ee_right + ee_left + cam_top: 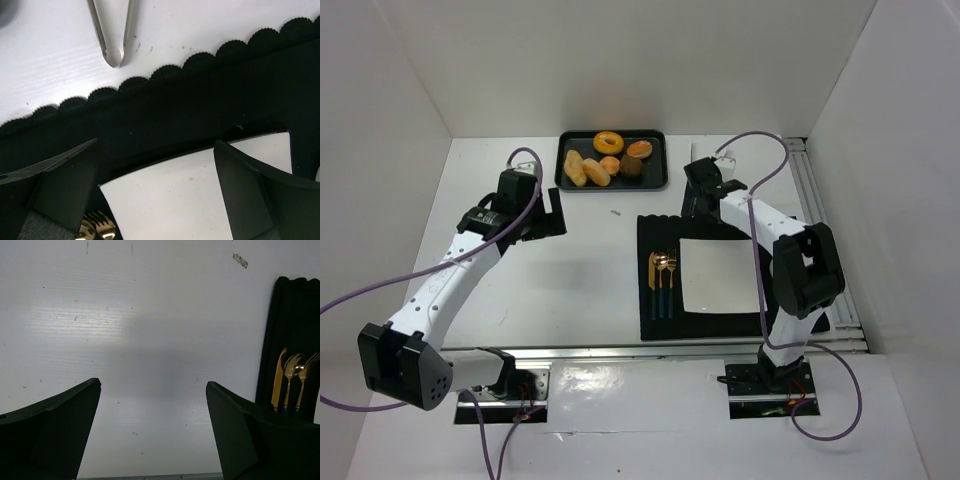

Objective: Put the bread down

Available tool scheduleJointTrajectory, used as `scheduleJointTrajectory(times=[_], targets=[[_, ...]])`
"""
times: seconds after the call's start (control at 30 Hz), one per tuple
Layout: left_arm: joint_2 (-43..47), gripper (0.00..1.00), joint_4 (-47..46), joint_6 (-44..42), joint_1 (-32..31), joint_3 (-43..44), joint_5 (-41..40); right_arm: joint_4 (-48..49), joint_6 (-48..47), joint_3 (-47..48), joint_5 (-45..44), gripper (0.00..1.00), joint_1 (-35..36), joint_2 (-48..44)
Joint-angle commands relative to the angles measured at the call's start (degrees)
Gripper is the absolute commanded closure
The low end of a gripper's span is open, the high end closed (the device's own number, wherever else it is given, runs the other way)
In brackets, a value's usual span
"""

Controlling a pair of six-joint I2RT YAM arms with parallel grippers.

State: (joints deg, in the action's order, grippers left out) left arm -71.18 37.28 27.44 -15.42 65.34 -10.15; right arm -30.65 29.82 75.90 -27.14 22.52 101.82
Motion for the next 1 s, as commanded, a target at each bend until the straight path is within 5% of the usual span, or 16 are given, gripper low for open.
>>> scheduleJointTrajectory(times=[0.0, 0.33, 0.63, 0.97], targets=[[0.2, 0.00, -3.3, 1.0, -0.1, 0.0, -0.9, 4.1, -2.3, -1.8, -0.2, 0.00, 0.7, -5.4], [1.3, 0.00, -3.3, 2.1, -0.1, -1.0, -0.6, 12.9, -4.3, -7.2, -1.1, 0.00, 0.1, -11.8], [1.3, 0.00, -3.3, 2.6, -0.1, -0.5, 1.4, 11.7, -8.8, 10.4, 10.5, 0.00, -5.1, 7.4], [0.2, 0.00, -3.3, 2.6, -0.1, -1.0, 0.8, 11.0, -11.9, 22.4, 9.3, 0.00, -6.9, 25.0]])
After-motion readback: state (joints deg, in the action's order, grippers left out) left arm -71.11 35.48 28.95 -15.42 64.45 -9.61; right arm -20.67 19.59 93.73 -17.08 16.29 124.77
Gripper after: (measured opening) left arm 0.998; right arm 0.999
